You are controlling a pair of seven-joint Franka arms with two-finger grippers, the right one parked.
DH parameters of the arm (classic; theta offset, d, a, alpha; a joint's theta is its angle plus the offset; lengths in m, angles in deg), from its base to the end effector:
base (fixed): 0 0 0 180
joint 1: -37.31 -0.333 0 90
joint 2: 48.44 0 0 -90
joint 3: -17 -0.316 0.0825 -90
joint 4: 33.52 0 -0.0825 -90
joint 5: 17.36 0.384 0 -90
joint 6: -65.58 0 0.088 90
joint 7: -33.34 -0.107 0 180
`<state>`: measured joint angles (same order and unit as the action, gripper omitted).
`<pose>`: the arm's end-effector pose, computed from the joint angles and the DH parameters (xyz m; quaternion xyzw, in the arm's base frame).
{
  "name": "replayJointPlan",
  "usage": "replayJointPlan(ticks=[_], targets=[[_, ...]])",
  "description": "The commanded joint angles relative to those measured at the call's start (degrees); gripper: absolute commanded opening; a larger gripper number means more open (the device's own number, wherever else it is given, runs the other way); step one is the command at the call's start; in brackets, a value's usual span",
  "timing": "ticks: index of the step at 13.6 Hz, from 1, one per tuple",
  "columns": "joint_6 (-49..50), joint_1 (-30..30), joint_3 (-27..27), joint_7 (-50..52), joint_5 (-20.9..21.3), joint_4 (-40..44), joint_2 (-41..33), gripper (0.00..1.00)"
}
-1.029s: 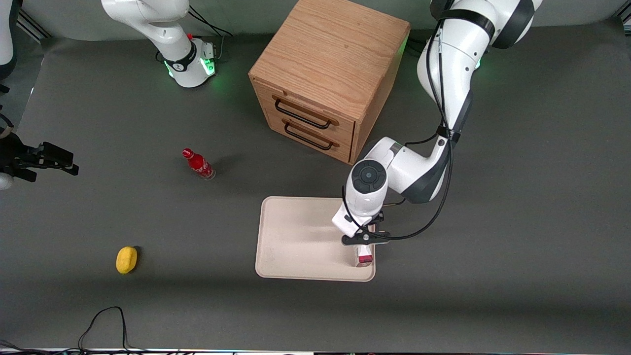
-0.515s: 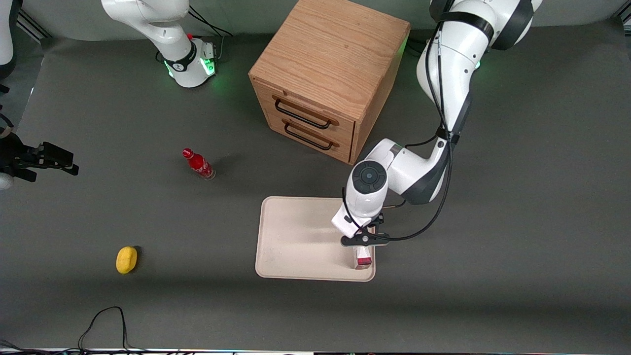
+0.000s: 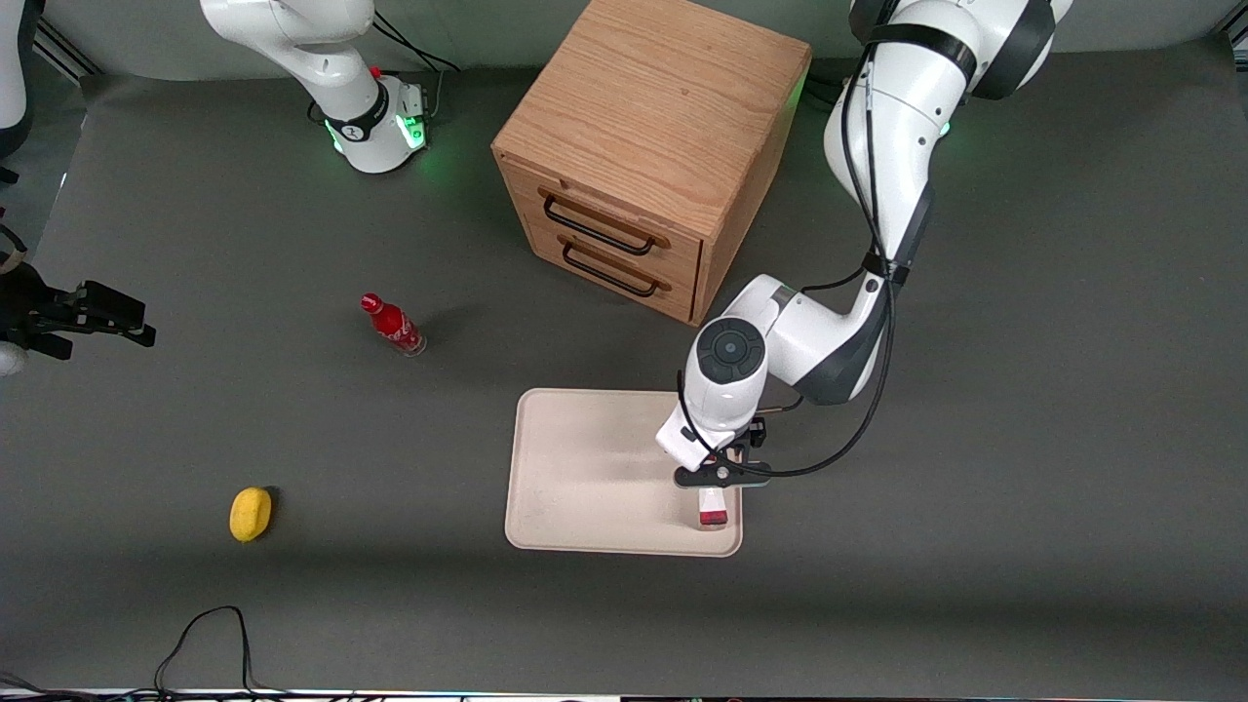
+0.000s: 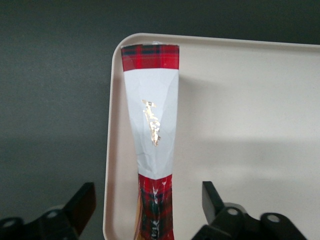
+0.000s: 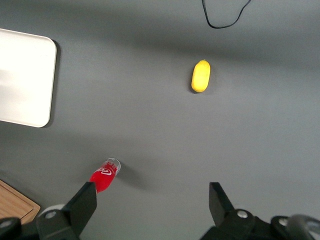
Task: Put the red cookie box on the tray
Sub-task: 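Lower the box onto the tray corner and stand it upright, then open the left gripper and withdraw it away from the box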
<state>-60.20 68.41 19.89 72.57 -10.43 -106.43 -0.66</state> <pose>0.6372 -0.4126 0.2610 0.9982 0.0216 0.0554 0.0009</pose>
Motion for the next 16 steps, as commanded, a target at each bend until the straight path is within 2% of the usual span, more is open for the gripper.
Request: replayJointPlan(ticks=[1, 3, 4, 7, 9, 12, 16], targets=[[0.35, -0.15, -0.95, -0.64, 0.97, 0.93, -0.4, 1.0], [1.93, -0.77, -0.95, -4.41, 1.68, 1.02, -1.8, 1.0], [10.03, -2.43, -1.04, -5.2, 1.59, 1.45, -4.42, 1.0], [19.84, -6.31, -0.6, -8.09, 1.33, -0.64, -12.68, 1.0], [22.59, -9.98, -0.6, -13.89, 1.15, -6.42, -20.22, 1.0], [21.2, -16.57, -0.69, -18.21, -2.53, -21.0, -34.11, 1.0], [20.74, -25.63, -0.95, -28.14, -4.2, -33.94, -47.57, 1.0]])
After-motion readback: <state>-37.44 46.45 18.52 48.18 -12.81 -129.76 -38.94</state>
